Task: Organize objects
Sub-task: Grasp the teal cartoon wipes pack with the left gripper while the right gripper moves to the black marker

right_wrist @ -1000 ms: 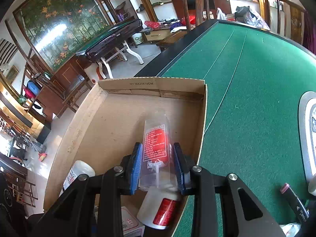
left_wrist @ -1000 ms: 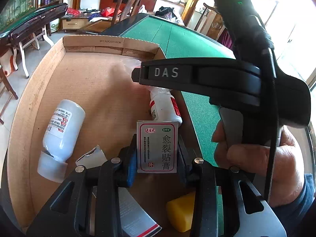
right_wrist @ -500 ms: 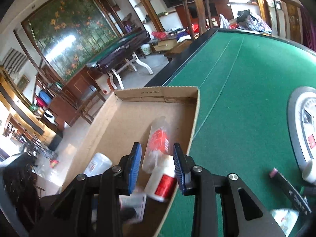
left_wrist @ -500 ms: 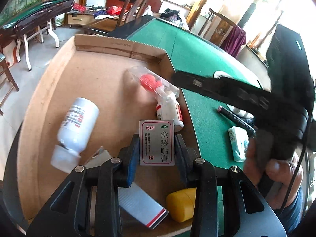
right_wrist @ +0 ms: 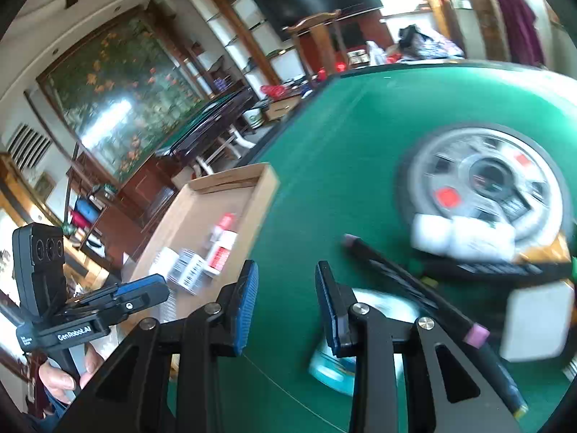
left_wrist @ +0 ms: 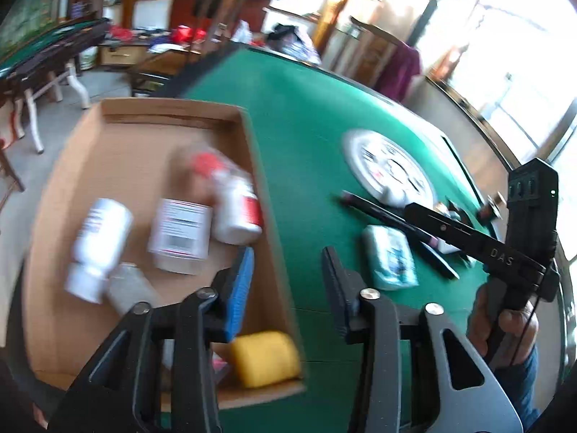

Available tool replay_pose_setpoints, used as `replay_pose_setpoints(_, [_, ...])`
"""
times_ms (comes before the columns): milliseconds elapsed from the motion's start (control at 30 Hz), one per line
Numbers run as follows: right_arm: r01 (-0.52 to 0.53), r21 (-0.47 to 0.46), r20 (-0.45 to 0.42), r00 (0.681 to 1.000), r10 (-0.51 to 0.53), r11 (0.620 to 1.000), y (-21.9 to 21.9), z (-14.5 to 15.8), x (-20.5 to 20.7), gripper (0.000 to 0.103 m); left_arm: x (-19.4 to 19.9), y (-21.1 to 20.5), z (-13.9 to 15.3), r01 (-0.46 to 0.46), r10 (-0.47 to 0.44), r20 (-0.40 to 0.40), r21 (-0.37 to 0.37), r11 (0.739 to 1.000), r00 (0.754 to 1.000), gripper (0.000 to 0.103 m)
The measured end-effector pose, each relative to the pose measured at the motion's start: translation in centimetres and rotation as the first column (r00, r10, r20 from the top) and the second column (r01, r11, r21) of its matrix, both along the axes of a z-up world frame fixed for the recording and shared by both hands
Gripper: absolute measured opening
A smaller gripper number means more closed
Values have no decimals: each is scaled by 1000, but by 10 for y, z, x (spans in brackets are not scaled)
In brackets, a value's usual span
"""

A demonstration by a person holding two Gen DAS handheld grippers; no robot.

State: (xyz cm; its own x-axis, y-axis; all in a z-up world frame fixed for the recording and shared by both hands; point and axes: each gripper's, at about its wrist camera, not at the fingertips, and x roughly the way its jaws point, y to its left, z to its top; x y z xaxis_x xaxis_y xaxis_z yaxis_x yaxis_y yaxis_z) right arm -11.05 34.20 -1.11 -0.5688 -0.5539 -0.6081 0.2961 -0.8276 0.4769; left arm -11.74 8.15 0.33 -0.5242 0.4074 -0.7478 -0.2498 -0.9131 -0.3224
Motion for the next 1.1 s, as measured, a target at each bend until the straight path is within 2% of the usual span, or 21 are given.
replay_pose_setpoints(33, [17, -1, 0, 1000, -17, 1000, 9, -1, 3, 33, -1, 11, -2, 26, -26, 14, 9, 1000, 1000, 50])
replay_pose_setpoints(100, [44, -11, -6, 999, -44, 999, 27, -2, 9, 33, -3, 34, -8, 64, -64, 44, 7, 998, 997, 50])
replay_pose_setpoints(167, [71, -25, -3, 997, -71, 997, 44, -3, 11, 33, -8, 60, -15, 113, -111, 78, -25, 993, 991, 51])
replay_pose_setpoints(267, [115, -70, 12, 993, -115, 991, 71, -4, 10, 33, -15, 89, -27, 137, -130, 129, -46, 989, 983, 50])
replay_pose_setpoints(400, [170, -102, 21, 985, -169, 980, 89, 1, 12, 41, -24, 114, -36, 137, -126, 178, -53, 989, 976, 50])
replay_pose_setpoints(567, [177, -103, -3, 984, -178, 979, 98, 10, 18, 48, -29, 137, -42, 116, -92, 169, -138, 984, 981, 51])
replay_pose_setpoints(700, [176, -98, -10, 984, -178, 979, 97, 11, 17, 49, -34, 154, -45, 110, -82, 160, -173, 979, 984, 51])
replay_pose_setpoints(833, [180, -63, -16, 983, -182, 982, 95, 9, 18, 49, -34, 177, -53, 131, -99, 141, -239, 962, 985, 51])
replay_pose_setpoints(900, [173, -53, -18, 985, -174, 984, 92, 8, 17, 49, -32, 174, -55, 128, -102, 118, -230, 965, 988, 51])
replay_pose_setpoints(1100, [125, -2, -50, 991, -125, 992, 79, 8, 18, 49, -16, 140, -55, 131, -118, 71, -211, 969, 990, 43])
